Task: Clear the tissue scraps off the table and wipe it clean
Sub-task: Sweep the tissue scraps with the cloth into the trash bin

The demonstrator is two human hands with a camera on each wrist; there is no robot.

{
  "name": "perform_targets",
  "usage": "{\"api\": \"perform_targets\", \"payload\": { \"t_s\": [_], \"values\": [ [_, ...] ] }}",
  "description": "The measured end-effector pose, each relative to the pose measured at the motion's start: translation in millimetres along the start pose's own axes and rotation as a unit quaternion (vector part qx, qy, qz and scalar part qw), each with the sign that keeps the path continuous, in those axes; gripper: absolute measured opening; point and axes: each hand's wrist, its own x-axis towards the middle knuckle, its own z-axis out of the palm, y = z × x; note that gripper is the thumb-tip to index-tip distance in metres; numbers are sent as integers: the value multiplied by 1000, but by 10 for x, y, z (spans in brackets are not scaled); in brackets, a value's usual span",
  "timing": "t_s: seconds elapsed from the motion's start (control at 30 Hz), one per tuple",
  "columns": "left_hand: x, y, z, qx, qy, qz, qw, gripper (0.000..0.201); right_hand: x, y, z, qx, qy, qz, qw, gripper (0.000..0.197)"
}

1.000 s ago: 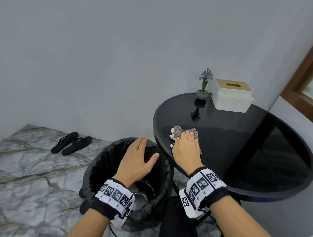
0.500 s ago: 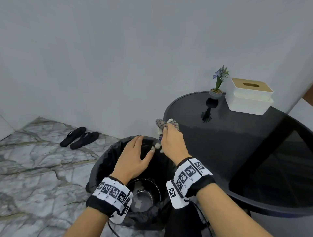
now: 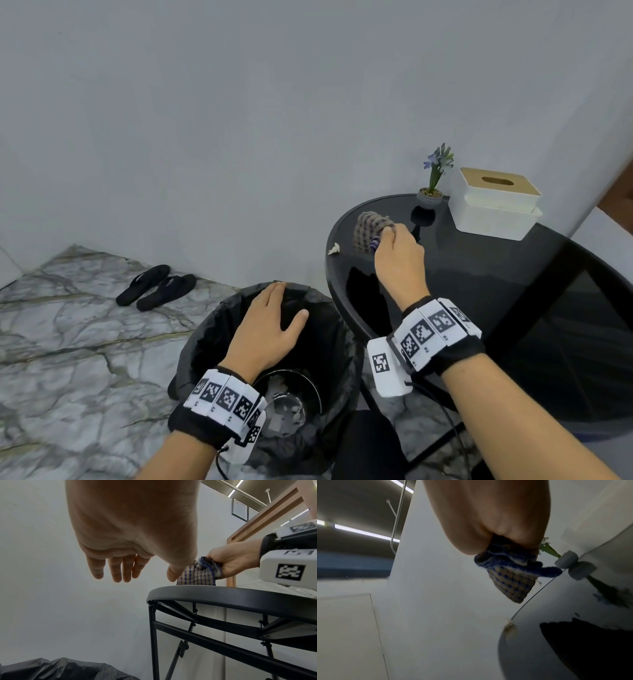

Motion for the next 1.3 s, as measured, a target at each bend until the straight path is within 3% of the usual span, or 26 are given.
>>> {"api": "perform_targets", "payload": {
  "t_s": [0.1, 0.23, 0.33, 0.57, 0.87, 1.17, 1.3],
  "values": [
    [11, 27, -18, -2, 2, -2, 1000, 80, 100, 27, 47, -54, -19, 6, 998, 33],
    [10, 131, -17, -5, -4, 9, 1000, 78, 169, 57, 256, -184, -158, 16, 970, 31],
    [21, 189, -17, -3, -3, 17, 1000, 77, 177, 52, 408, -215, -175, 4, 961, 31],
    [56, 131, -24, -1, -5, 14, 1000, 78, 110, 92, 574, -128, -216, -18, 968, 32],
    [-4, 58, 33, -6, -12, 3, 1000, 78, 10, 63, 292, -76, -281, -43, 956, 28],
    [-2, 132, 26, -21, -19, -3, 1000, 76, -129, 287, -342, -117, -249, -65, 959, 25],
    [43, 234, 59, -26, -24, 1, 999, 73, -351, 363, -410, -176, -303, -73, 934, 22]
  ]
}}
